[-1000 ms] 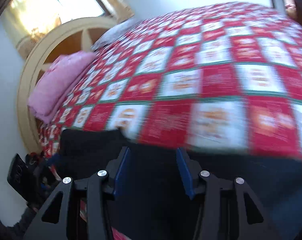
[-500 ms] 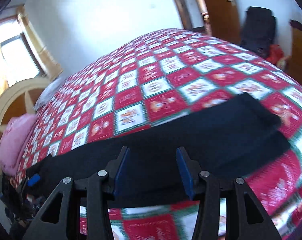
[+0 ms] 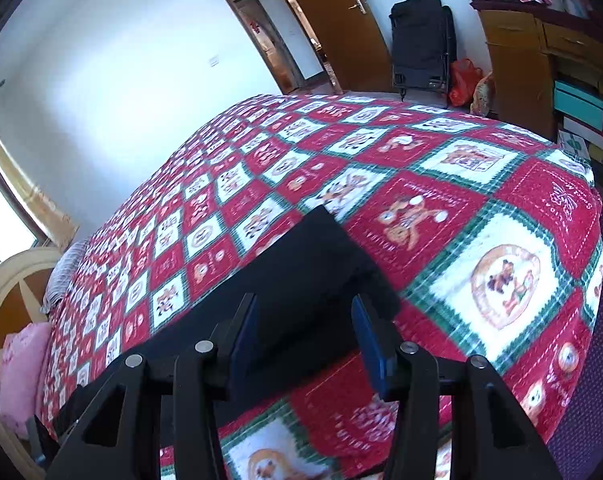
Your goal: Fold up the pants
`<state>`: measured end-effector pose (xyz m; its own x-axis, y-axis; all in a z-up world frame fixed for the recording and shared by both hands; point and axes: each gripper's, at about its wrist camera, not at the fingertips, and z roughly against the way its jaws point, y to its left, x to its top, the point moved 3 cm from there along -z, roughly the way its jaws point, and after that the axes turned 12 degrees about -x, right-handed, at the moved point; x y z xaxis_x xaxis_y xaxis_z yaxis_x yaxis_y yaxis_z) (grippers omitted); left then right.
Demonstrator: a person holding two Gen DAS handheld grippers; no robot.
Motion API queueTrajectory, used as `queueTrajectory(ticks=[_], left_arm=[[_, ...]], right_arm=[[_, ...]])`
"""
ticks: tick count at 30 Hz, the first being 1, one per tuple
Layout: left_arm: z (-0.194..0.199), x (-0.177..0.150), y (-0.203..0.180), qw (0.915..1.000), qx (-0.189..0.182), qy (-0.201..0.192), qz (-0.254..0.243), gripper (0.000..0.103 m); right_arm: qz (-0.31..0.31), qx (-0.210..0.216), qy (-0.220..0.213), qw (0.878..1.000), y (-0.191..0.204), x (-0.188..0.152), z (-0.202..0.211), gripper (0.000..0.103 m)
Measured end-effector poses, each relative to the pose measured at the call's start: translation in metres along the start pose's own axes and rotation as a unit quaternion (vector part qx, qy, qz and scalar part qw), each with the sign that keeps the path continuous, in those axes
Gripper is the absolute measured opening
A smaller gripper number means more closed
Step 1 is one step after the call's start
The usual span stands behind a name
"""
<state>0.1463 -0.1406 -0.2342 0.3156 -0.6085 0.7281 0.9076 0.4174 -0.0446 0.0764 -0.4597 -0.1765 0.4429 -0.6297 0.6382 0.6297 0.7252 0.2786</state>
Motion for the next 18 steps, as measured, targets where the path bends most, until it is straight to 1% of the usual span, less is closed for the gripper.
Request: queueTrajectory(ticks=[2,6,8,11,13,14,15,16,18], left_arm=[[-0.004,-0.001,0.0,1.0,0.005,0.006,0.002,0.061],[-0.003,-0.001,0.001,1.0,0.004,0.004,0.008,0.061],[-0.003,0.0,0.001,0.9999,0.006,0.005,0.007,0.057],[-0.004,0.002,0.003,0.9999,0.004,0.004,0.01,0.047],[-0.003,0.004,0.004,0.9999,-0.003,0.001,0.013,0.036],[-0.004,0.005,0.005,0.9999,-0.008,0.0,0.014,0.024],[-0.003,0.006,0.005,0.9998,-0.015,-0.002,0.015,0.016],[-0.002,0.006,0.005,0.9997,-0.018,-0.003,0.015,0.016],[0.001,0.007,0.005,0.9996,-0.025,-0.009,0.013,0.011]], right_arm=[[-0.002,-0.001,0.002,1.0,-0.002,0.002,-0.005,0.05],[-0.01,0.002,0.003,1.0,-0.004,0.005,-0.014,0.05],[-0.011,0.001,0.002,1.0,-0.004,0.006,-0.018,0.046],[-0.008,-0.01,0.003,1.0,-0.003,0.009,-0.026,0.034],[-0.008,-0.018,0.008,1.0,-0.004,0.01,-0.033,0.015],[-0.007,-0.018,0.01,1.0,-0.004,0.011,-0.034,0.011],[-0.005,-0.017,0.01,1.0,-0.004,0.011,-0.035,0.008],[0.0,-0.014,0.007,1.0,-0.001,0.012,-0.033,0.007],[0.009,-0.008,-0.003,1.0,0.004,0.014,-0.025,0.007]])
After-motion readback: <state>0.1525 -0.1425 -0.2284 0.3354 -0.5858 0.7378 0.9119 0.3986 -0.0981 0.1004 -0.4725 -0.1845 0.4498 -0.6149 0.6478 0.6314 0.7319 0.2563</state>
